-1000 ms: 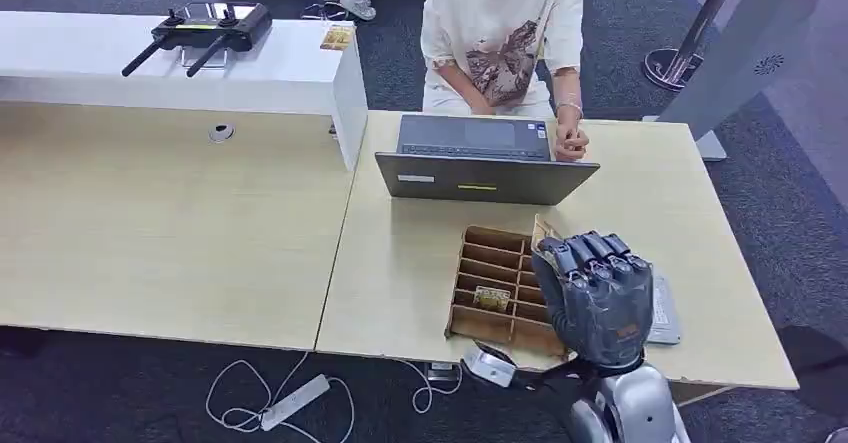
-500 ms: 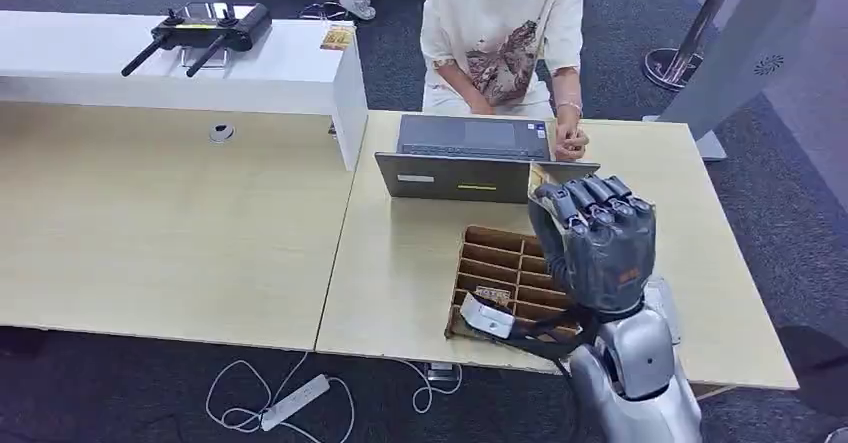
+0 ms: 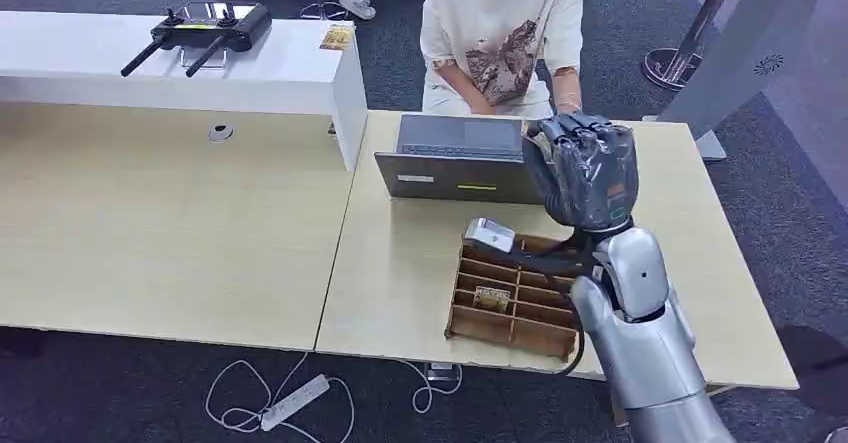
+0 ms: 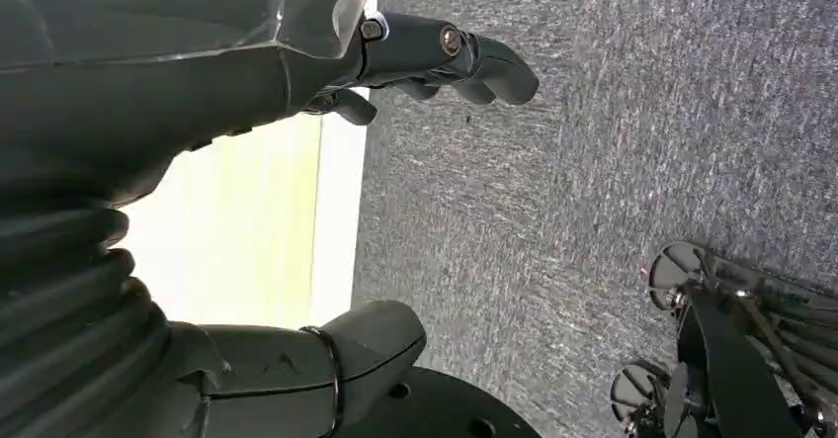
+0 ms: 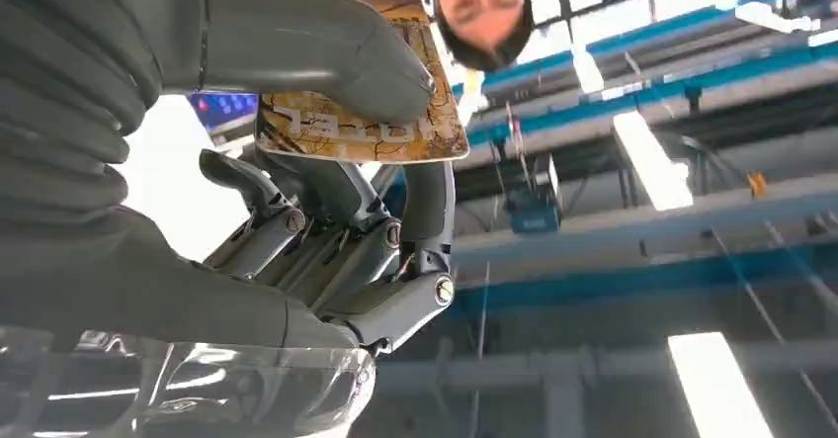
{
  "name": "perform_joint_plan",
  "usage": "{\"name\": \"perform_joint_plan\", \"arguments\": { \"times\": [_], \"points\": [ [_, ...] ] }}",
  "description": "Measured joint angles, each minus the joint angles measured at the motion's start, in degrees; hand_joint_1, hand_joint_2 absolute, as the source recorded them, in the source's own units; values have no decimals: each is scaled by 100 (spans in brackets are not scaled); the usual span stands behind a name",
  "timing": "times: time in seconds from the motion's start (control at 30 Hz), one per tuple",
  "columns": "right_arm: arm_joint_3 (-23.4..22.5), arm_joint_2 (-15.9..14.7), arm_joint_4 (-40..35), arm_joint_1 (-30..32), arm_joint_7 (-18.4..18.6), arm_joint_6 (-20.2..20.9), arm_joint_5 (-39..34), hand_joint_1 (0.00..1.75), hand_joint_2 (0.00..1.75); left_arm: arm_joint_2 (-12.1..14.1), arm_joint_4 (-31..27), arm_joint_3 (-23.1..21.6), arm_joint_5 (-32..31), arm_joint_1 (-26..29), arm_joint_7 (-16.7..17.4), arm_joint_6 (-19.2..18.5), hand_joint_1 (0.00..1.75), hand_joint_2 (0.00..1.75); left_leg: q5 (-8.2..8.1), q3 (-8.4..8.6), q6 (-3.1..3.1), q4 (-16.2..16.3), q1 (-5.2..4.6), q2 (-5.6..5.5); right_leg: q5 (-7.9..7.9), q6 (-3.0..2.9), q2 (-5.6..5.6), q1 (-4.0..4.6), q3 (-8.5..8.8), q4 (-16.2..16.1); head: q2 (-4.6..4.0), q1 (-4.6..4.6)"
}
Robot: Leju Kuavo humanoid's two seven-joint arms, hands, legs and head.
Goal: Pass the card to the sensor for recognition and then transmit it.
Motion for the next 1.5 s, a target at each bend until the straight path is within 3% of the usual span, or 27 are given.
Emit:
{"name": "perform_joint_plan", "arguments": {
  "times": [0.4,0.73,1.0,1.37,1.5],
  "points": [
    [105,107,1846,-1615,59,477,-197,175,175,20,0,-31,2,-13,-17,48,0,175,2,-1,-2,1,0,-2,3,-1,-1,0,0,2,0,-2],
    [179,221,2865,-2402,74,932,-518,175,175,26,0,-42,-68,-16,-15,50,0,175,2,-3,-2,2,0,-6,3,-1,-4,0,0,2,0,-2],
    [186,371,3512,-2727,-186,497,-1036,175,175,39,0,-44,-87,-17,-52,64,0,175,2,-2,-2,2,0,-5,3,-1,-3,0,0,2,0,-2],
    [190,441,4210,-3041,-61,744,-1117,175,175,50,0,-44,-111,-15,-68,46,0,175,2,-2,-2,2,0,-6,3,-1,-3,0,0,1,0,-2],
    [192,474,4370,-3152,-50,649,-1128,175,175,57,0,-46,-109,-15,-87,46,0,175,2,-2,-2,3,0,-5,3,-1,-3,0,0,2,0,-4]
  ]
}}
